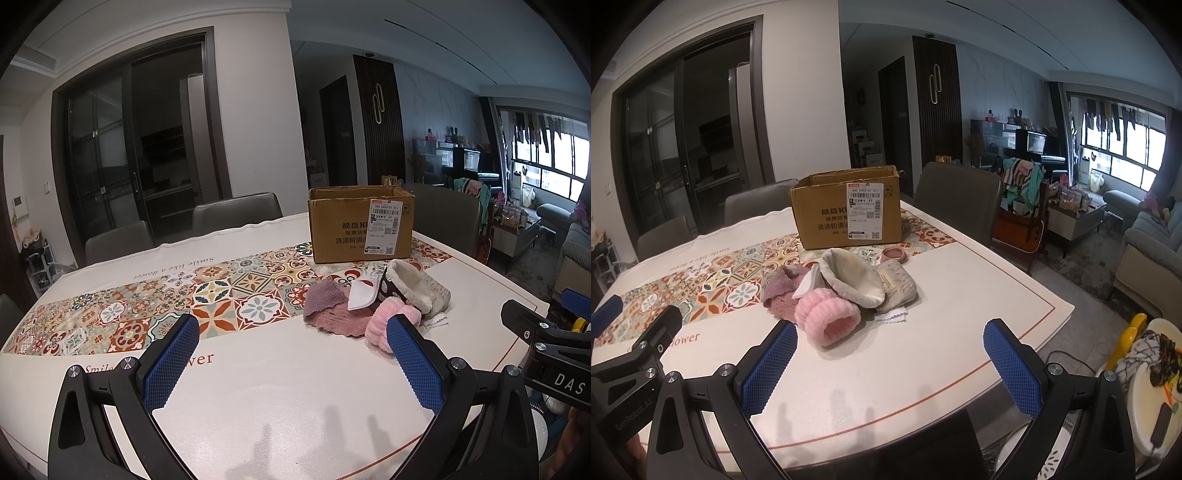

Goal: Organize soft objects

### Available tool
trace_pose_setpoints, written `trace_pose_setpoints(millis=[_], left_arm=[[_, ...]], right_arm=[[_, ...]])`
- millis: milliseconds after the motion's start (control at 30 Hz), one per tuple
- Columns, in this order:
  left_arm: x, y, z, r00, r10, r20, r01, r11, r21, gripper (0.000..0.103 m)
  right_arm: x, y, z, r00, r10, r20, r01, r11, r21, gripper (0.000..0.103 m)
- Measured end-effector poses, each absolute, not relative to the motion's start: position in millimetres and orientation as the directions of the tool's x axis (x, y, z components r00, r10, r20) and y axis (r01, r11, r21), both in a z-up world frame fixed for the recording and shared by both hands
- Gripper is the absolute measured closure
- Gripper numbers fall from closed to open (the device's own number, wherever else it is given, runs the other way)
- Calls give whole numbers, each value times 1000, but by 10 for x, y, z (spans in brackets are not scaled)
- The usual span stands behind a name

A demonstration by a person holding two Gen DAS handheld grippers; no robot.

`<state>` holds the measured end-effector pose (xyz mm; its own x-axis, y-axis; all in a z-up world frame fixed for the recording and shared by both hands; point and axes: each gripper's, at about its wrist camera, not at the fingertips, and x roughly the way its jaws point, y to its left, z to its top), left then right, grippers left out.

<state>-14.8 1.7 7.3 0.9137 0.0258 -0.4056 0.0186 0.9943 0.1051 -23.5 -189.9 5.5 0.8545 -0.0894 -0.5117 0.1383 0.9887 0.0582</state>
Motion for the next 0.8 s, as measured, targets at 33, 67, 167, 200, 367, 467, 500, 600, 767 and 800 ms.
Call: trace_pose_setpoints(millis=[33,67,167,200,367,467,500,600,767,800], left_arm=[[-152,17,70,913,24,-407,20,994,105,0],[-151,8,62,912,23,-409,22,994,106,0],[-144,-12,36,908,18,-420,30,994,108,0],[-135,-20,28,906,14,-423,35,994,107,0],[-52,-90,-20,899,-4,-438,61,991,117,0],[2,-152,-51,896,-21,-444,85,989,123,0],[27,-176,-65,893,-29,-449,94,988,123,0],[111,-251,-105,887,-49,-460,120,985,126,0],[261,-355,-189,875,-92,-475,170,978,124,3],[296,-374,-207,871,-102,-480,183,975,124,3]], right_arm=[[-238,-1903,58,854,-89,-512,138,989,59,0],[-234,-1901,53,854,-89,-513,139,989,59,0],[-240,-1903,53,852,-88,-516,140,988,63,0],[-239,-1904,48,852,-87,-517,140,988,65,0],[-184,-1941,9,850,-72,-521,134,988,82,0],[-121,-1995,-36,848,-67,-525,132,987,88,0],[-94,-2008,-48,847,-67,-527,132,988,85,0],[-12,-2064,-91,843,-65,-535,132,987,89,0],[174,-2125,-171,831,-10,-556,78,992,98,1],[210,-2126,-183,828,1,-560,63,993,95,1]])
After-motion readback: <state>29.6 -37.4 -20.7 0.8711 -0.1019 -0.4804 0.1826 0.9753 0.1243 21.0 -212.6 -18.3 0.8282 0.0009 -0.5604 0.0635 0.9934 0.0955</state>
